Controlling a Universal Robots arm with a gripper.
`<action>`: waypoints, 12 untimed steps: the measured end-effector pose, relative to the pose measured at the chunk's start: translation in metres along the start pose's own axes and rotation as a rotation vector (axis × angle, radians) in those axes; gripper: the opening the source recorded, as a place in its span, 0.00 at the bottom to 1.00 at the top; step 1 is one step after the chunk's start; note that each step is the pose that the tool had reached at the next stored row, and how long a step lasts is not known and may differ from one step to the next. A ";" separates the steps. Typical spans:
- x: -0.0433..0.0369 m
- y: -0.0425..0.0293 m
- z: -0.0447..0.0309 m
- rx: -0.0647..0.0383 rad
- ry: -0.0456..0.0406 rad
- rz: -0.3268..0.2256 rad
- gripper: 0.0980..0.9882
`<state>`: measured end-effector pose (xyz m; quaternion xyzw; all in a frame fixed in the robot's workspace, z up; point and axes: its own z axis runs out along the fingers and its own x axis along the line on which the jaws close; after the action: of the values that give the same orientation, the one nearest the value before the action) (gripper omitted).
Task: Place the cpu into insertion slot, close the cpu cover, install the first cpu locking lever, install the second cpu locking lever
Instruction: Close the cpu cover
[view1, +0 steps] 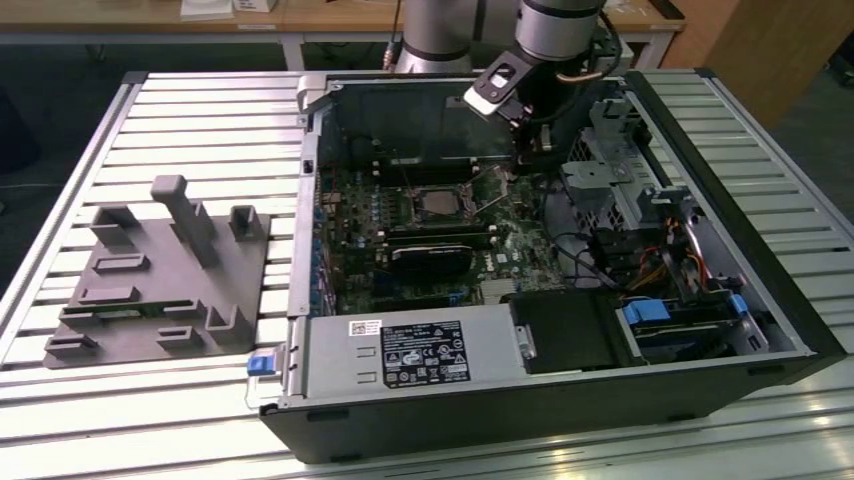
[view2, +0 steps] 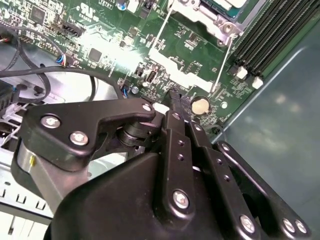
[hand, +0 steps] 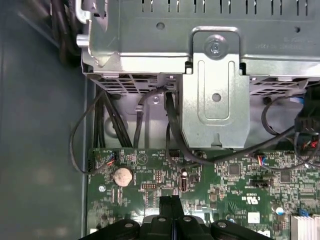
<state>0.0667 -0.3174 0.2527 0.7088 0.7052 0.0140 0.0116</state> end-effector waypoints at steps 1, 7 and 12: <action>0.0000 0.0005 0.0017 0.000 0.0000 0.000 0.01; 0.0000 0.0023 0.0127 0.000 0.0000 0.000 0.01; 0.0000 0.0027 0.0217 0.000 -0.0001 0.000 0.01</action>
<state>0.0702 -0.3174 0.2311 0.7088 0.7052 0.0138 0.0115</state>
